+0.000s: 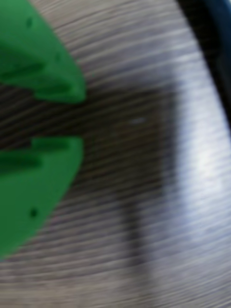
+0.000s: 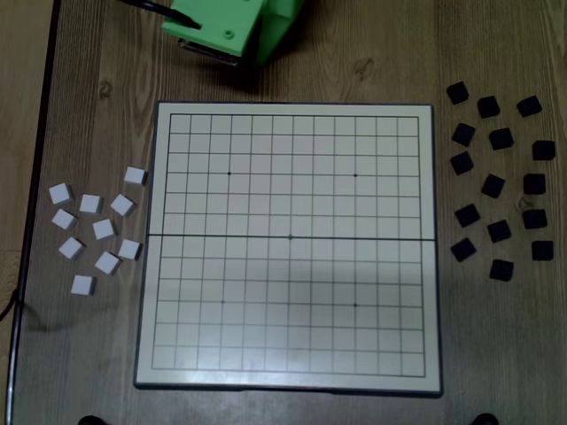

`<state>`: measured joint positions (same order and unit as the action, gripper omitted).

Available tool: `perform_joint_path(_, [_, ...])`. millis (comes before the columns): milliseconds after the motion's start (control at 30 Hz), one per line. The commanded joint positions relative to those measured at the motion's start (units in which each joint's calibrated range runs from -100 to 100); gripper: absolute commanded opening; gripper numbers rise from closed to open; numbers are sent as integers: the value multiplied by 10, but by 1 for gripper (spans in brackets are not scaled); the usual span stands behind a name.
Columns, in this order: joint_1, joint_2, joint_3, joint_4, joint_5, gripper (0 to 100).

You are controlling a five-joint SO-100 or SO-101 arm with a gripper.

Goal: Grasp a White stone and put it on the board on position (0,0).

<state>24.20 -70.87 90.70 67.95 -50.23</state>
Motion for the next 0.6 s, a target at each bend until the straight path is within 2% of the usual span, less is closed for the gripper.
perform_joint_path(0, [44, 133, -90, 9, 13, 6])
perform_joint_path(567, [175, 400, -364, 15, 68, 6])
